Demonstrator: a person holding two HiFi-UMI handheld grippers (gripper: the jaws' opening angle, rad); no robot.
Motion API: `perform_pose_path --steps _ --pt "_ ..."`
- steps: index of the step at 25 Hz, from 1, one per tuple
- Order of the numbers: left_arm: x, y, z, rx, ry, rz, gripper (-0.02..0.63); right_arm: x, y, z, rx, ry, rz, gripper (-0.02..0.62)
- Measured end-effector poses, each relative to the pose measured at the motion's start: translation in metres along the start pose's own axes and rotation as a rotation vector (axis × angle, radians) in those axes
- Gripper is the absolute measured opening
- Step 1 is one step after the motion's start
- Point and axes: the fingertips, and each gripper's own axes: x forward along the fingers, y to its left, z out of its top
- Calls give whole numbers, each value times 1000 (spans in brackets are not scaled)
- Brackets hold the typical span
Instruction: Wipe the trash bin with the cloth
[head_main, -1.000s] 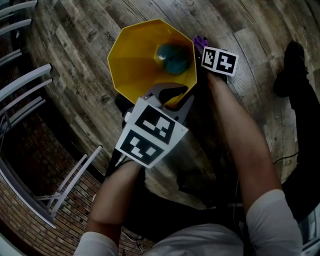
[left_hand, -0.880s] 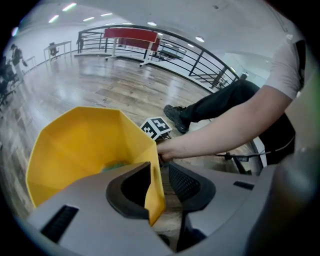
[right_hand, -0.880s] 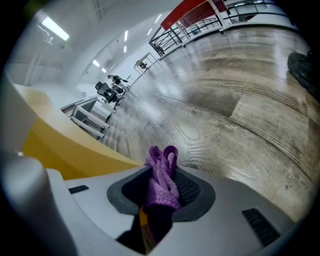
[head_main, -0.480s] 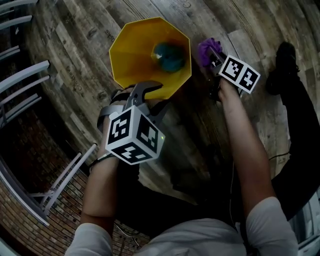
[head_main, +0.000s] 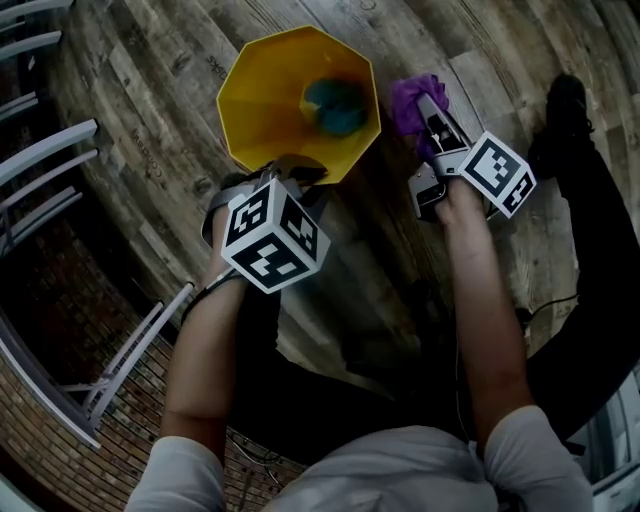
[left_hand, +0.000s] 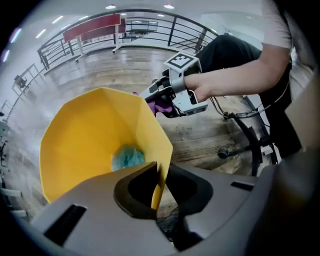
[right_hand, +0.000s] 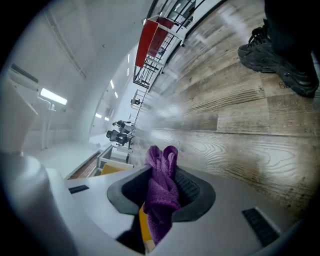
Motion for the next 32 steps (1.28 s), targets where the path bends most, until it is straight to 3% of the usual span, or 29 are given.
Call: perform_pose_path --steps 5,11,16,24,32 --pt "3 4 16 -57 -35 15 44 -4 30 14 30 -32 92 115" --pt "3 21 37 -202 -98 88 38 -21 59 40 45 -94 170 115" --pt "4 21 40 -201 -87 88 37 -14 92 34 5 -65 297 115" --pt "3 17 43 -113 -70 80 29 8 74 18 -41 -19 231 115" --pt "3 16 44 -88 -71 73 28 31 37 4 11 -14 143 115"
